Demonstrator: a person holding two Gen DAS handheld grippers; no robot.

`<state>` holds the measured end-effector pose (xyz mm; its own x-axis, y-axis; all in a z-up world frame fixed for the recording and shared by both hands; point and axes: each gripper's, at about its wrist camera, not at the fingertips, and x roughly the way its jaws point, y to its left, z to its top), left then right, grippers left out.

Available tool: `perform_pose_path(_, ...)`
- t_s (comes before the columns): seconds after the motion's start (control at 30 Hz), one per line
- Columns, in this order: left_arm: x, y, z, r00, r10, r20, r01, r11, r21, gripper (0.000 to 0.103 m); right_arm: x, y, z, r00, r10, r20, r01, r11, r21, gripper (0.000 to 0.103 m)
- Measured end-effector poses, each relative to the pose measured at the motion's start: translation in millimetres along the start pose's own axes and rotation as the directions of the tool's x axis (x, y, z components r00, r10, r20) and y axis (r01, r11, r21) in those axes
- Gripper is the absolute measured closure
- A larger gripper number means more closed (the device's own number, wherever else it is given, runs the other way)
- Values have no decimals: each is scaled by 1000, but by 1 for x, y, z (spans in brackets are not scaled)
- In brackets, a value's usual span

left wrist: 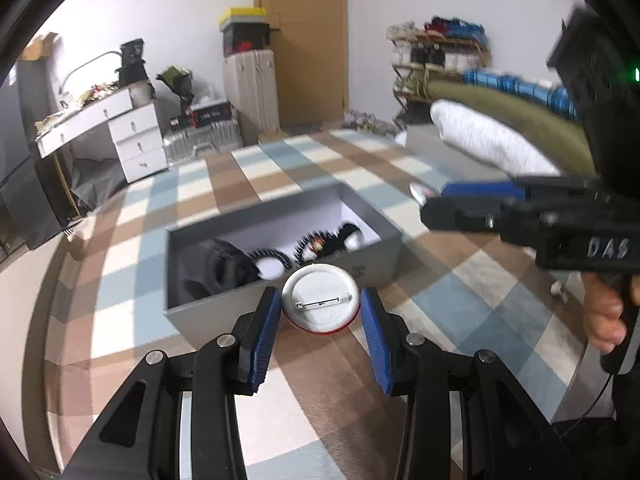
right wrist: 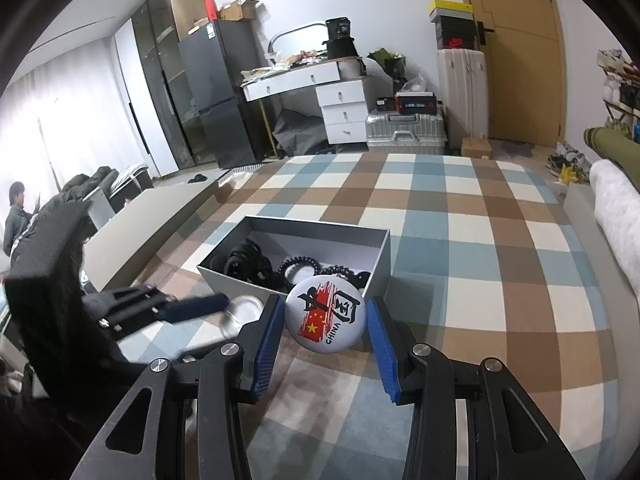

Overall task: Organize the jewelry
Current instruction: 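Lower both badges into the grey box and open both grippers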

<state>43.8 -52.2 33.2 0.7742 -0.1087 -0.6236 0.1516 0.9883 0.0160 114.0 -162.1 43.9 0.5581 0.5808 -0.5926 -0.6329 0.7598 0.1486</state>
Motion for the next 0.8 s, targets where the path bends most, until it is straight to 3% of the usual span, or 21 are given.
perform_pose_path(0.8,-19,34,31,988,47,144,-36,996,-80,68,4,11,16,998,21,64,-19,999,-27,61)
